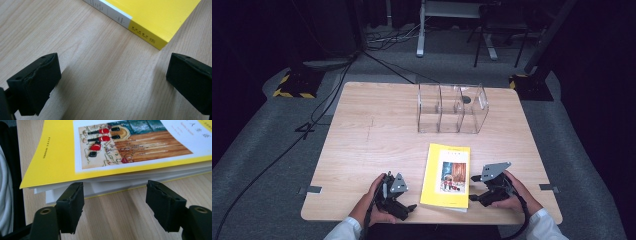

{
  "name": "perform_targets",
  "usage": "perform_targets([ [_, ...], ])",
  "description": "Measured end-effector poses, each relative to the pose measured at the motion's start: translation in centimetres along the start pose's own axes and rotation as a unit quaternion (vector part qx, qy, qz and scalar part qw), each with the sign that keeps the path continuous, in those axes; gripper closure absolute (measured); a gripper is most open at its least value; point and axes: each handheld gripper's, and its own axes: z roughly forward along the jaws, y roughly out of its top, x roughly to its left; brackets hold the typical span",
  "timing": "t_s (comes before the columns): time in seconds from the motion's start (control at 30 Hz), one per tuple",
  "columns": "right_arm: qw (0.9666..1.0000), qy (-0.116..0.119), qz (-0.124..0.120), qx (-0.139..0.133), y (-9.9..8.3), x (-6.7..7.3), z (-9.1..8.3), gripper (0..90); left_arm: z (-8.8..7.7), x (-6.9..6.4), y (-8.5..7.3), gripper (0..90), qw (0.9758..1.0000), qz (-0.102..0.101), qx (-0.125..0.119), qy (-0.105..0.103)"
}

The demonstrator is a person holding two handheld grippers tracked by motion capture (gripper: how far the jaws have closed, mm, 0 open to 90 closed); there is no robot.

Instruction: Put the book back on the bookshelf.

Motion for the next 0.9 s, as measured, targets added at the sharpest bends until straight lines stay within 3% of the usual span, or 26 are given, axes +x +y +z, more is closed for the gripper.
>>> perform_targets([
  [0.1, 0.9999, 0.003, 0.007, -0.013, 0.3, 0.2, 0.0, 32.6, 0.0, -0.6, 0.2, 2.8, 0.9999, 0.004, -0.005, -0.009],
  [0.17, 1.0000, 0.000, 0.002, -0.009, 0.5, 0.5, 0.2, 32.9, -0.2, -0.9, 0.4, 21.4, 0.9994, 0.011, -0.021, -0.025],
  [0.2, 1.0000, -0.003, -0.002, -0.007, 0.6, 0.7, 0.2, 33.2, -0.2, -1.1, 0.6, 24.3, 0.9991, 0.011, -0.026, -0.030],
  [0.27, 0.9999, -0.011, -0.007, -0.011, 0.9, 1.1, 0.1, 34.1, -0.3, -1.6, 1.0, 11.4, 0.9985, 0.020, -0.034, -0.038],
  [0.33, 0.9996, -0.012, 0.001, -0.027, 1.3, 1.2, -0.1, 34.1, -0.4, -2.0, 1.3, 22.1, 0.9980, 0.026, -0.040, -0.042],
  [0.37, 0.9993, -0.010, 0.006, -0.034, 1.4, 1.3, -0.1, 33.5, -0.5, -2.1, 1.5, 21.4, 0.9976, 0.028, -0.044, -0.046],
  [0.4, 0.9992, -0.009, 0.006, -0.037, 1.6, 1.3, -0.1, 32.7, -0.4, -2.2, 1.7, 14.5, 0.9972, 0.026, -0.050, -0.049],
  [0.47, 0.9989, -0.020, 0.006, -0.041, 2.0, 1.6, 0.0, 31.7, -0.4, -2.7, 2.1, 18.4, 0.9962, 0.033, -0.060, -0.055],
  [0.5, 0.9988, -0.022, 0.006, -0.043, 2.1, 1.7, 0.0, 31.7, 0.0, -3.2, 2.6, 15.1, 0.9955, 0.043, -0.060, -0.060],
  [0.57, 0.9982, -0.022, 0.016, -0.053, 2.3, 1.6, -0.1, 31.8, 0.2, -3.4, 2.8, 18.3, 0.9953, 0.045, -0.059, -0.062],
  [0.6, 0.9977, -0.023, 0.021, -0.060, 2.5, 1.6, -0.3, 31.8, 1.0, -4.1, 3.4, 16.7, 0.9947, 0.052, -0.053, -0.070],
  [0.77, 0.9964, -0.029, 0.027, -0.075, 3.0, 1.8, -0.4, 31.8, 1.9, -5.0, 4.5, 15.5, 0.9946, 0.063, -0.057, -0.059],
  [0.9, 0.9951, -0.032, 0.036, -0.086, 3.3, 1.8, -0.4, 31.8, 2.7, -5.8, 5.3, 16.2, 0.9955, 0.070, -0.054, -0.033],
])
